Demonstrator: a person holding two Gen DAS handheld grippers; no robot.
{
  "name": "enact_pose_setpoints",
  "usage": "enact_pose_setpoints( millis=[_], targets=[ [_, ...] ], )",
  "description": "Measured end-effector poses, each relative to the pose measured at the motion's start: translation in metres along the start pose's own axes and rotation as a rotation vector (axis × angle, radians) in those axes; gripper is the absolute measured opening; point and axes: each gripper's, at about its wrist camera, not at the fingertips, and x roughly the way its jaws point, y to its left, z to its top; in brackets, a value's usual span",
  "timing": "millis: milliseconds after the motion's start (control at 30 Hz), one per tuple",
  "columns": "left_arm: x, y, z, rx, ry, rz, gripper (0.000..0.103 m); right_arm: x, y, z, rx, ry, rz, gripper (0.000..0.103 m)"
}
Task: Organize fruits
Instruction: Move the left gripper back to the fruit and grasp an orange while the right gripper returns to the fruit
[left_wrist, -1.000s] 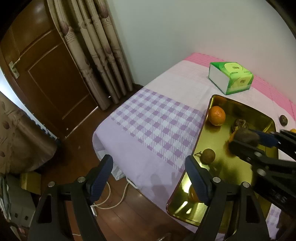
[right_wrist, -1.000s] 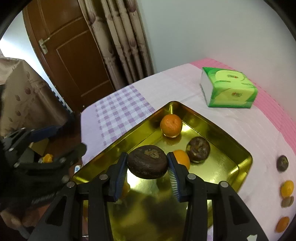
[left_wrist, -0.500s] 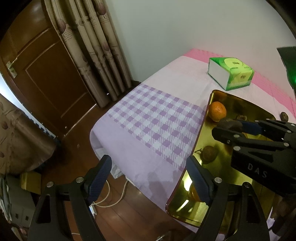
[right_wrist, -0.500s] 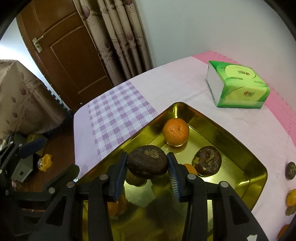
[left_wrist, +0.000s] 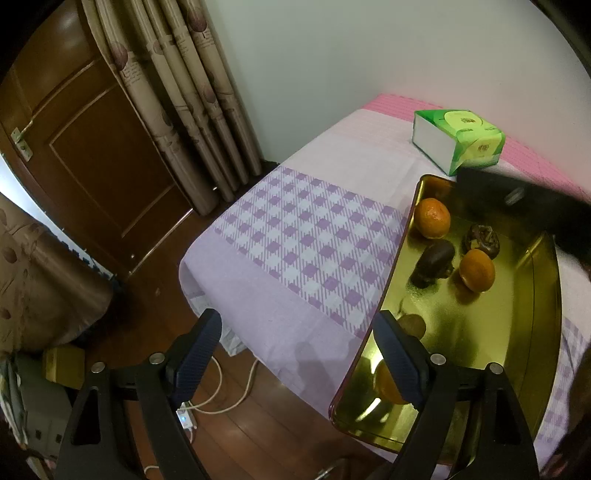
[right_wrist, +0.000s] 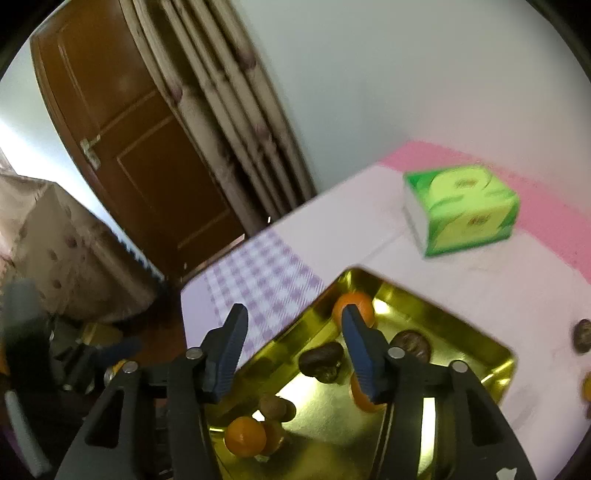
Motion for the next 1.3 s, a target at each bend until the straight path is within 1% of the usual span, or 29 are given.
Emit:
enact_pose_setpoints(
  millis=[100,167,267,433,567,633,733,800,967,1033,1167,1300],
  targets=[
    [-0.001,0.000,0.000,0.005,-0.004,0.003,0.085,-0.027,-0.004,0.000,0.006,-0.068,-0.012,0.054],
    [-0.002,-0.001,0.000,0.008,-0.008,0.004,0.085,-0.043,-0.006,-0.004,0.001,-0.100,-0.047,0.060],
    [-0.005,-0.002,0.000,0.016,-0.015,0.010,0.085,-0.066,-0.009,-0.019,-0.022,-0.131,-0.119,0.064],
    [-0.010,-0.004,-0.001,0.023,-0.029,0.018,0.086,-0.102,-0.023,-0.061,-0.077,-0.126,-0.282,0.073],
    [-0.013,-0.005,-0.001,0.031,-0.039,0.027,0.086,-0.130,-0.055,-0.103,-0.065,-0.089,-0.424,0.076],
    [-0.015,-0.006,-0.001,0.035,-0.047,0.032,0.086,-0.145,-0.079,-0.122,-0.021,-0.069,-0.497,0.077],
    [-0.018,-0.008,-0.001,0.043,-0.062,0.042,0.086,-0.170,-0.117,-0.148,0.062,-0.056,-0.595,0.083],
    [-0.020,-0.009,-0.001,0.047,-0.068,0.043,0.086,-0.190,-0.149,-0.166,0.143,-0.054,-0.666,0.084],
    [-0.024,-0.011,-0.002,0.060,-0.086,0.040,0.086,-0.232,-0.213,-0.201,0.330,-0.057,-0.785,0.086],
    [-0.026,-0.013,-0.002,0.069,-0.099,0.043,0.086,-0.246,-0.233,-0.212,0.383,-0.059,-0.817,0.086],
    [-0.028,-0.018,-0.003,0.089,-0.117,0.047,0.086,-0.259,-0.256,-0.227,0.443,-0.060,-0.851,0.088],
    [-0.029,-0.021,-0.004,0.102,-0.128,0.054,0.086,-0.264,-0.271,-0.242,0.499,-0.056,-0.851,0.089]
  ],
)
